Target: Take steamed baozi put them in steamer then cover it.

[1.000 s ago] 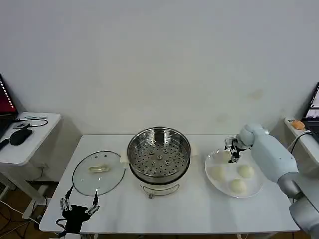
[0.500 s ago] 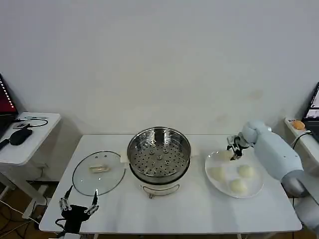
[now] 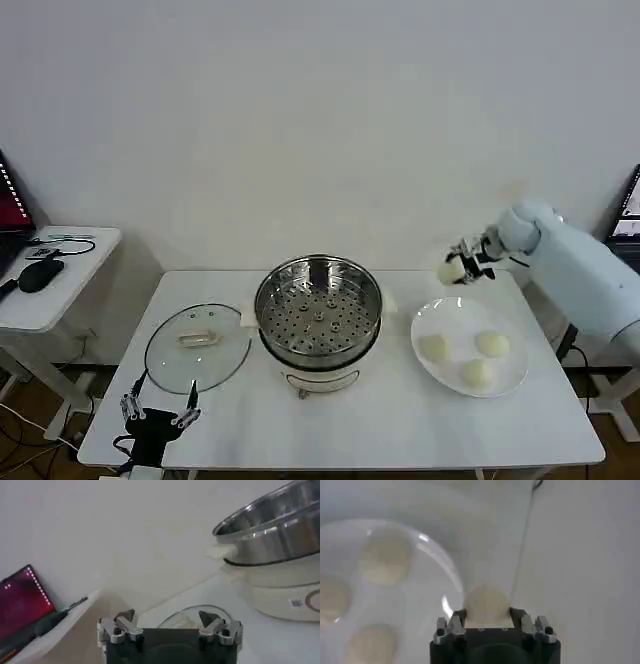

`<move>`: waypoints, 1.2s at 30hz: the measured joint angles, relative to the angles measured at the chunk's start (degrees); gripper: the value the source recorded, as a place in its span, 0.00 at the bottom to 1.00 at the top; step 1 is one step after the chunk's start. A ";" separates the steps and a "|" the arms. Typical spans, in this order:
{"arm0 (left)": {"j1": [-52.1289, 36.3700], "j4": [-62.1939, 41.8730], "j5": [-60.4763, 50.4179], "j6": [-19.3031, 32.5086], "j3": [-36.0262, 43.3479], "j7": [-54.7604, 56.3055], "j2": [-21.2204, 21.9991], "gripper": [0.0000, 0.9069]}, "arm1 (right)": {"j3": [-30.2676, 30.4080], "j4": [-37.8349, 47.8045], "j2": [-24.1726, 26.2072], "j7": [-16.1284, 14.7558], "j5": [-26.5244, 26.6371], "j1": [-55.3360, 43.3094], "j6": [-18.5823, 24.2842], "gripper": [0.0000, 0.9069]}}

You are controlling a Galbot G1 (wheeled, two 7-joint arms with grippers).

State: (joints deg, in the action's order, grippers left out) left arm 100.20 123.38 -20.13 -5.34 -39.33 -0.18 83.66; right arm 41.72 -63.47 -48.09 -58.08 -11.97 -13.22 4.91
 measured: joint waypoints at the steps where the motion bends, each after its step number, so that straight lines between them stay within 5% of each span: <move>1: 0.00 0.07 -0.11 0.01 -0.09 0.02 0.03 1.00 | 1.21 -0.85 -0.16 0.29 0.91 -1.18 0.16 0.68; 9: 0.12 0.71 -0.33 -0.01 -0.94 0.02 0.07 1.00 | 11.34 -4.23 -3.50 4.00 9.04 -10.37 3.36 0.69; 16: 0.28 1.04 -0.39 -0.07 -2.08 0.06 0.20 1.00 | 18.78 -4.56 -8.78 7.91 10.67 -14.71 10.07 0.68; 36: -0.64 0.92 -0.47 -0.06 -3.28 0.02 1.16 1.00 | 25.57 2.17 -20.83 17.09 -7.49 -12.84 30.36 0.69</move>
State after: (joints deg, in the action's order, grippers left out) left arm 99.56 124.30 -20.60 -5.40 -42.61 -0.16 84.81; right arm 67.29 -61.30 -68.92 -40.98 -19.46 -26.06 35.26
